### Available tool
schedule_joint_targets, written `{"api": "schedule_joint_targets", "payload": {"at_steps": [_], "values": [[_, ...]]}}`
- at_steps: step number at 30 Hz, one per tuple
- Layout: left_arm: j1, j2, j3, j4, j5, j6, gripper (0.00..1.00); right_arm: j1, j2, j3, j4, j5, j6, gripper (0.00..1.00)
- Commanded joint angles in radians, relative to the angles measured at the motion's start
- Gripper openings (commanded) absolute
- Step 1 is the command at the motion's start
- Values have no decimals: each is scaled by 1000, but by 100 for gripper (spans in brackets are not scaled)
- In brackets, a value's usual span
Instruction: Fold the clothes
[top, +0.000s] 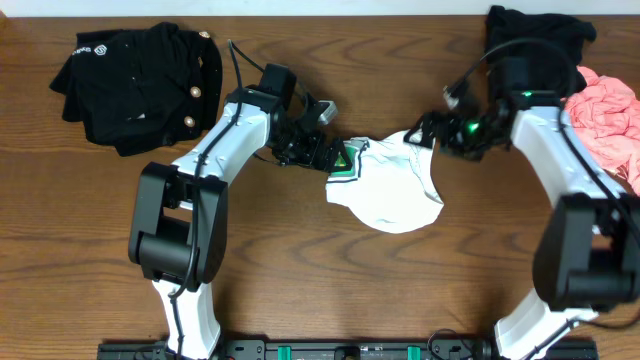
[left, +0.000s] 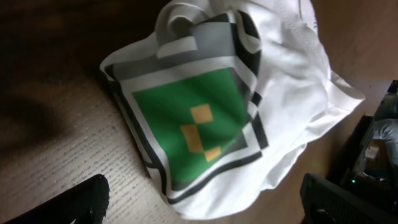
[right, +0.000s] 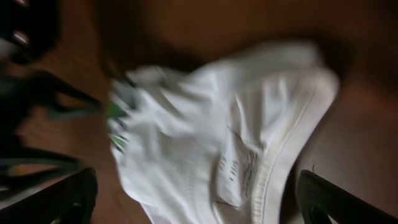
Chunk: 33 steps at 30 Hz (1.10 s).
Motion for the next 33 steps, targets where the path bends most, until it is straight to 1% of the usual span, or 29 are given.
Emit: {"api": "schedule_joint_targets", "payload": {"at_steps": [1, 5, 9, 13, 18, 20, 21, 22, 25, 26, 27, 30, 33], "values": [[0, 36, 0, 10, 11, 10, 98, -31, -109, 64, 13, -21, -26, 99], [-2, 79, 0, 67, 21, -60, 98, -63, -219, 89, 24, 4, -32, 99], [-13, 100, 0, 122, 123, -85, 98, -67, -287, 89, 18, 72, -32, 99], [-47, 114, 0, 171, 138, -131, 98, -67, -313, 89, 11, 84, -32, 99], [-100, 129, 0, 239, 142, -224, 98, -67, -314, 89, 10, 84, -32, 99], [-117, 129, 0, 253, 142, -249, 100, -67, -314, 89, 11, 84, -32, 99], [-127, 129, 0, 260, 142, -260, 95, -67, -314, 89, 10, 84, -32, 99], [-135, 129, 0, 266, 142, -274, 88, -67, -314, 89, 10, 84, -32, 99], [-151, 129, 0, 275, 141, -281, 46, -67, -314, 89, 12, 84, -32, 99], [-154, 129, 0, 276, 141, -281, 39, -67, -314, 89, 13, 84, -32, 99], [-154, 129, 0, 277, 141, -285, 33, -67, -314, 89, 11, 84, -32, 99], [-154, 129, 0, 289, 142, -320, 23, -67, -314, 89, 6, 84, -32, 99], [-154, 129, 0, 325, 142, -366, 9, -67, -314, 89, 3, 84, -32, 99]]}}
